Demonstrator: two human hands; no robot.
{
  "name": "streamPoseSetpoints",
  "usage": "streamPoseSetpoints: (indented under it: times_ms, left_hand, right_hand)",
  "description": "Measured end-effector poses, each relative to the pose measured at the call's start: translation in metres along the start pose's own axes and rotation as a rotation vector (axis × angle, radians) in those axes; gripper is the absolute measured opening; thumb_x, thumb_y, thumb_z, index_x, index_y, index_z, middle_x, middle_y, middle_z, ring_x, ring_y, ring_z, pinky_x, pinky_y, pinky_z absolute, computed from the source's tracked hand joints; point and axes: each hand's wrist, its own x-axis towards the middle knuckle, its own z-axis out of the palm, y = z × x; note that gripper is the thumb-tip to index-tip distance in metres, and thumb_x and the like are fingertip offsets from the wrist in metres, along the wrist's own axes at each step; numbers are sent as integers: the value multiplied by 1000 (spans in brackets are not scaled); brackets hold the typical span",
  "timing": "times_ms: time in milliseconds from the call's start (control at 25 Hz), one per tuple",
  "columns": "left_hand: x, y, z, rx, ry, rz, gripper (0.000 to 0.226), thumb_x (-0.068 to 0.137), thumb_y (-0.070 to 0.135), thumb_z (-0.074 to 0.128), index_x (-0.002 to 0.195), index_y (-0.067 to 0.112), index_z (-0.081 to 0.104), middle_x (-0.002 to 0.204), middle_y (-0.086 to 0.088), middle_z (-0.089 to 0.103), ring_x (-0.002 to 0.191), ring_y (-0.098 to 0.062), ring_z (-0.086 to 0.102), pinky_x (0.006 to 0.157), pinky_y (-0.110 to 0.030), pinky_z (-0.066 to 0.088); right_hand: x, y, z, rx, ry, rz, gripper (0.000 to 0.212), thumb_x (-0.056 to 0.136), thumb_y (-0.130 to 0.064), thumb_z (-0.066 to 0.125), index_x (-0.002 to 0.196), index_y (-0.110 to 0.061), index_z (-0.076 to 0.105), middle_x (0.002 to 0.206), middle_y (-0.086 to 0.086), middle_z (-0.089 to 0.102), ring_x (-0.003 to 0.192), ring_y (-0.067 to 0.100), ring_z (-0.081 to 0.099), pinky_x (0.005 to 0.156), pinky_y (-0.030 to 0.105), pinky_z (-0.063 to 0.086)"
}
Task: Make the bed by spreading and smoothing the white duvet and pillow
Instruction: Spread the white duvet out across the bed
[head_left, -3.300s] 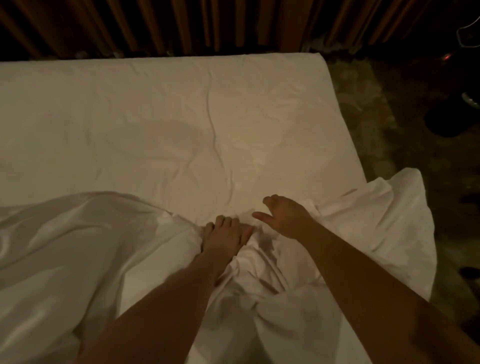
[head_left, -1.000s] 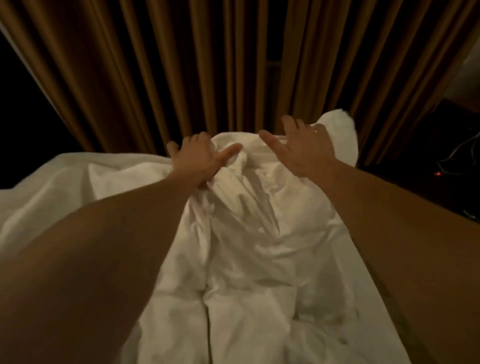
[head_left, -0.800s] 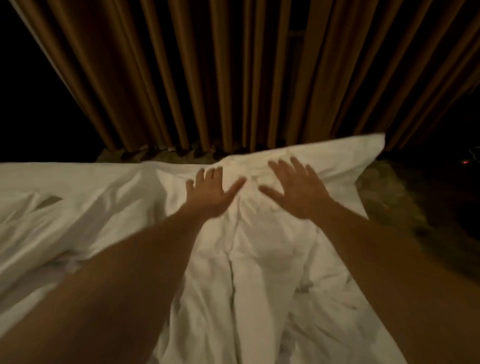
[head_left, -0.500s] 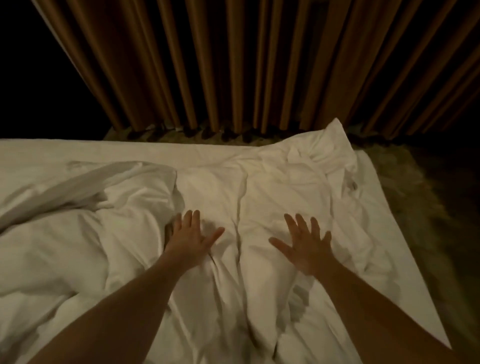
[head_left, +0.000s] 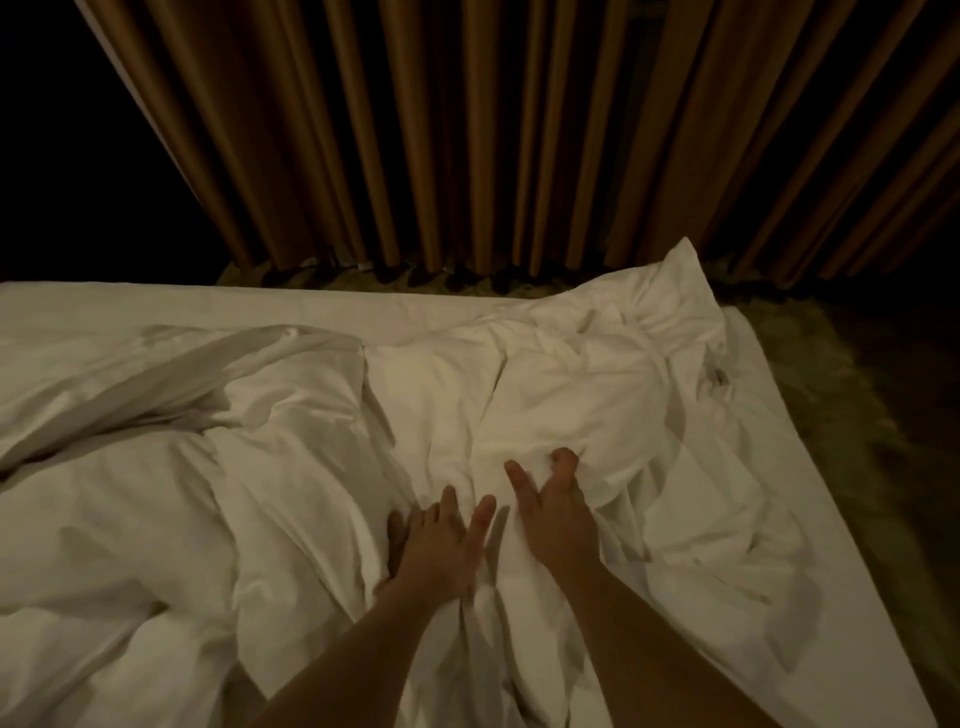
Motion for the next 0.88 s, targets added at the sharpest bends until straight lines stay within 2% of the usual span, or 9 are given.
streamPoseSetpoints:
  times_ms: [120, 240, 320, 400, 480, 600, 720, 800, 880]
  left_hand:
    - [-18, 19, 6, -122, 38, -71, 111, 72, 85, -22, 162, 30, 13, 165, -3, 25, 152, -24, 21, 121, -57, -4]
    - [-43, 35, 5, -221, 89, -81, 110, 77, 86, -10, 161, 20, 16, 164, -4, 28, 150, -23, 25, 122, -55, -2]
    - [-67, 47, -1, -316, 168, -35, 108, 82, 87, -2, 159, 17, 24, 161, -12, 33, 148, -31, 30, 122, -57, 7]
    - [-99, 62, -8, -199, 280, 114, 97, 86, 82, -1, 157, 25, 32, 159, -20, 33, 143, -39, 38, 116, -66, 22]
    - [-133, 81, -13, -129, 105, 125, 102, 73, 84, 0, 158, 33, 23, 163, -4, 25, 147, -27, 31, 117, -59, 17]
    - [-169, 107, -11, -106, 213, 189, 93, 76, 86, 11, 144, 29, 37, 143, 10, 48, 134, -19, 44, 110, -46, 27]
    - [-216, 138, 7, 88, 330, 331, 72, 84, 80, 17, 118, 29, 54, 113, 7, 62, 112, -23, 58, 96, -43, 37]
    - [-251, 143, 37, 155, 271, 452, 78, 80, 82, 14, 114, 27, 58, 104, 2, 69, 101, -29, 64, 90, -41, 42]
    - [-291, 140, 80, 218, 43, 455, 96, 72, 90, 6, 127, 27, 53, 115, -3, 71, 111, -31, 64, 93, -36, 43]
  right_hand:
    - [-16, -8, -16, -247, 49, -156, 64, 91, -75, 30, 124, -19, 34, 108, 11, 70, 97, 33, 70, 82, 41, 55]
    - [-29, -8, -63, -471, 68, -281, 85, 82, -81, 9, 128, -16, 38, 101, 11, 71, 93, 32, 70, 77, 38, 53]
    - [-39, 0, -113, -634, 114, -366, 102, 73, -85, -8, 135, -16, 37, 95, 9, 71, 86, 31, 71, 73, 38, 54]
    - [-55, 13, -171, -780, 104, -401, 106, 71, -86, -10, 139, -17, 33, 90, 6, 70, 80, 26, 70, 70, 36, 55]
    - [-79, 34, -227, -847, 72, -421, 97, 74, -88, 1, 137, -20, 30, 91, 3, 69, 78, 24, 69, 69, 36, 54]
    - [-124, 77, -297, -904, -5, -311, 91, 79, -90, 15, 141, -23, 25, 116, 6, 68, 96, 28, 69, 78, 40, 54]
    - [-195, 158, -348, -946, -144, -153, 113, 62, -98, -5, 148, -28, 19, 133, 5, 61, 106, 24, 66, 86, 38, 56]
    - [-253, 220, -354, -936, -263, -25, 126, 49, -98, -14, 152, -31, 16, 142, 1, 55, 115, 20, 64, 94, 36, 53]
    - [-304, 266, -341, -845, -346, 172, 137, 38, -97, -17, 156, -35, 13, 153, -5, 46, 128, 16, 57, 106, 34, 45]
